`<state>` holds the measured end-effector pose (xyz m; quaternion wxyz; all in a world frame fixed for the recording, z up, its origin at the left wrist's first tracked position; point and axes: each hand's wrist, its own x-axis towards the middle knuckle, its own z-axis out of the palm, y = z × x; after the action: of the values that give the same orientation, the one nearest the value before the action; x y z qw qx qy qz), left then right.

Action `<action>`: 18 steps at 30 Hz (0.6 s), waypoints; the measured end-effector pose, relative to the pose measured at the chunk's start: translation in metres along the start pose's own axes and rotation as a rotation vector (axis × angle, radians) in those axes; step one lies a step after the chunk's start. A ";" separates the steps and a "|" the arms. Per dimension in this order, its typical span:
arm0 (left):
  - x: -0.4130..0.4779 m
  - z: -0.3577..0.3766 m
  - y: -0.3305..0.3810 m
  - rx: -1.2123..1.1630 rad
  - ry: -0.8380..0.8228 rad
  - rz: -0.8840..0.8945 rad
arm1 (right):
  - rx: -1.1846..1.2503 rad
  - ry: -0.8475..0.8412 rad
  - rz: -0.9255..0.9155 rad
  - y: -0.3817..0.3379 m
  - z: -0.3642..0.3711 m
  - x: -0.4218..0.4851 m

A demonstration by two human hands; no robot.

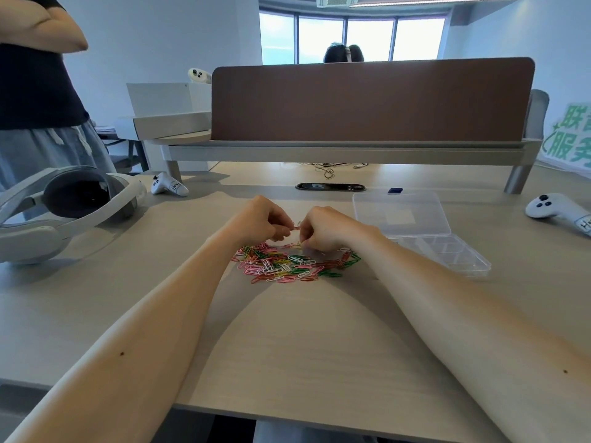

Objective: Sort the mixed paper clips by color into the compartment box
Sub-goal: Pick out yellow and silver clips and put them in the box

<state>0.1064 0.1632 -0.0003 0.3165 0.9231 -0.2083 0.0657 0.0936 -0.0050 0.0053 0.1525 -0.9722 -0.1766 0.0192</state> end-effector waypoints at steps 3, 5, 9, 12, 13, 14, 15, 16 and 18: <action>0.000 0.001 0.007 -0.053 -0.034 0.021 | 0.022 0.056 -0.026 0.008 -0.015 -0.011; 0.001 0.003 0.016 -0.082 -0.060 0.041 | 0.035 0.087 -0.029 0.018 -0.030 -0.021; 0.006 0.010 0.041 -0.097 -0.133 0.121 | 0.000 0.082 0.036 0.052 -0.058 -0.047; 0.013 0.025 0.068 -0.018 -0.204 0.211 | -0.043 0.051 0.123 0.080 -0.070 -0.065; 0.015 0.031 0.076 0.011 -0.224 0.234 | -0.050 0.038 0.147 0.087 -0.072 -0.070; 0.018 0.038 0.084 0.034 -0.236 0.256 | -0.055 0.028 0.165 0.092 -0.073 -0.075; 0.021 0.044 0.091 0.054 -0.241 0.275 | -0.058 0.022 0.173 0.096 -0.072 -0.078; 0.023 0.049 0.095 0.070 -0.243 0.294 | -0.059 0.015 0.179 0.099 -0.072 -0.081; 0.027 0.059 0.103 0.094 -0.244 0.330 | -0.065 0.002 0.185 0.101 -0.069 -0.085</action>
<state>0.0858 0.0444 0.0177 0.2303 0.8914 -0.3900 0.0139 0.0544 -0.1445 0.0392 0.1189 -0.9888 -0.0862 0.0266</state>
